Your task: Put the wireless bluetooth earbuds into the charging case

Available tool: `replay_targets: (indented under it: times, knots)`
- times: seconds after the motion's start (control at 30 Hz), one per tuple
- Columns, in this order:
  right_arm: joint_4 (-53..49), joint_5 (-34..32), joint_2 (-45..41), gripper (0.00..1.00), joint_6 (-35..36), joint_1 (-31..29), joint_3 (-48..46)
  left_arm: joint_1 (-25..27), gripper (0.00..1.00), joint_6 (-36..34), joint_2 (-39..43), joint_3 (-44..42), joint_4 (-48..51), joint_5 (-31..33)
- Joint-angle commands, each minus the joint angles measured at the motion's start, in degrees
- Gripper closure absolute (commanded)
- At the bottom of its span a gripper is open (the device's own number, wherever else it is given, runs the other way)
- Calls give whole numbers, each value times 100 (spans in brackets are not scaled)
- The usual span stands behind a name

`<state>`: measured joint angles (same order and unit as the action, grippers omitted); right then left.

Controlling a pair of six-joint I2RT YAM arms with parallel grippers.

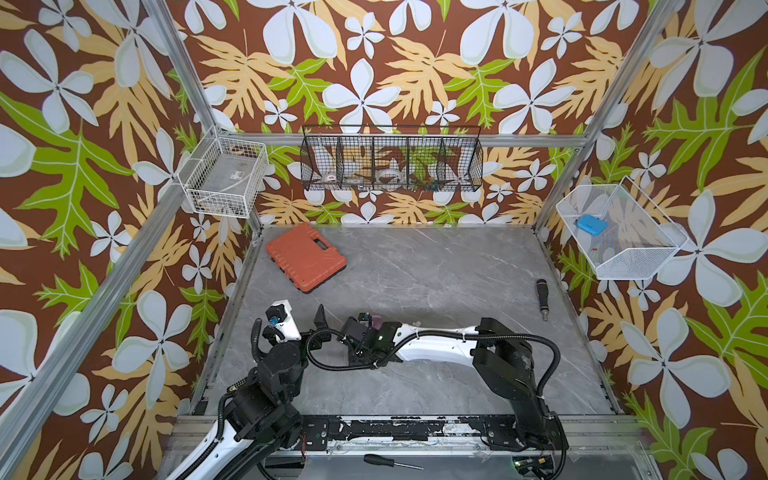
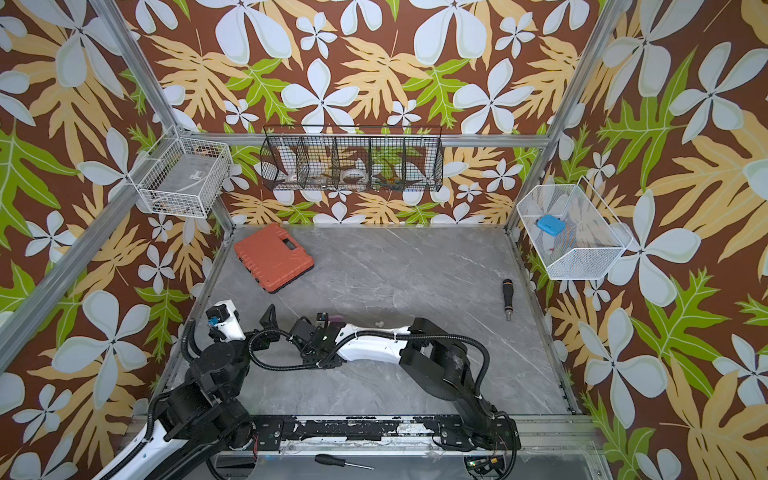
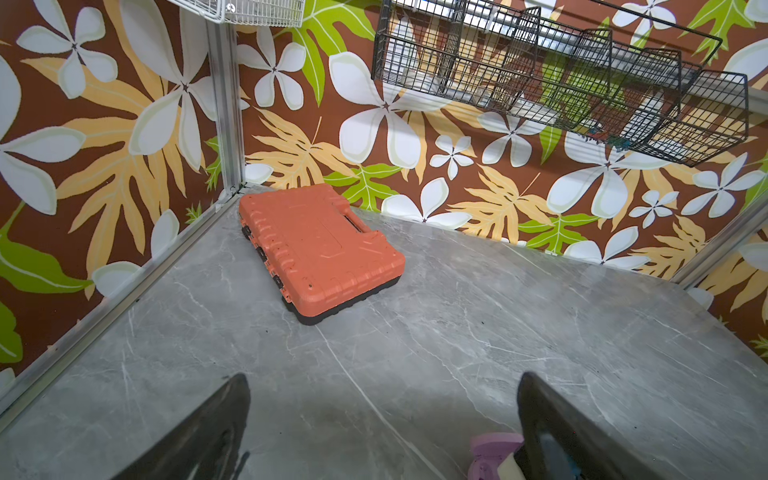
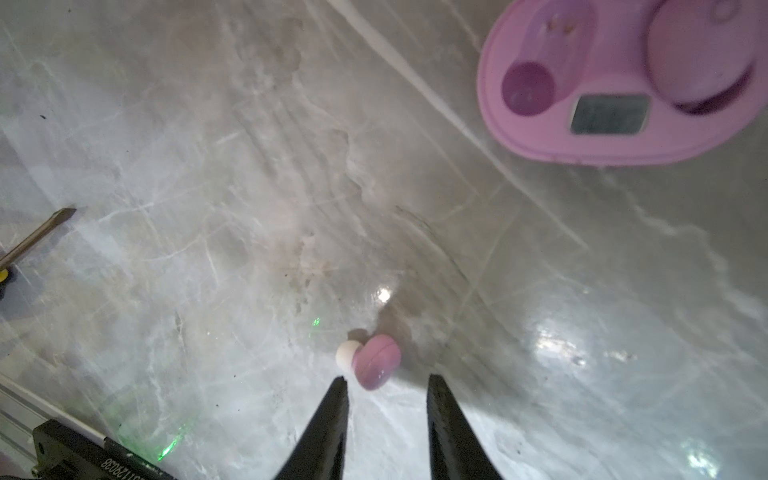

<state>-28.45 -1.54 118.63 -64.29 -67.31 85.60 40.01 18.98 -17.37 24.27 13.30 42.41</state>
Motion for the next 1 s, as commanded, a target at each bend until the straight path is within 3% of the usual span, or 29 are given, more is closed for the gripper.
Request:
replay_targets:
  times: [0.0,0.27,0.47,0.97]
  knots:
    - [-135,-154,0,68,-1,-9,38,-17,0,141,-30,85,32,474]
    - [313,-188,-328,68,-23,-10,-324,-323,0,596,-275,215,426,1495]
    - [96,-182,-159,68,14,-9,-188,-702,0,779,-500,341,612,1610]
    - [87,-97,8,72,111,-22,-112,-762,0,796,-434,315,613,1823]
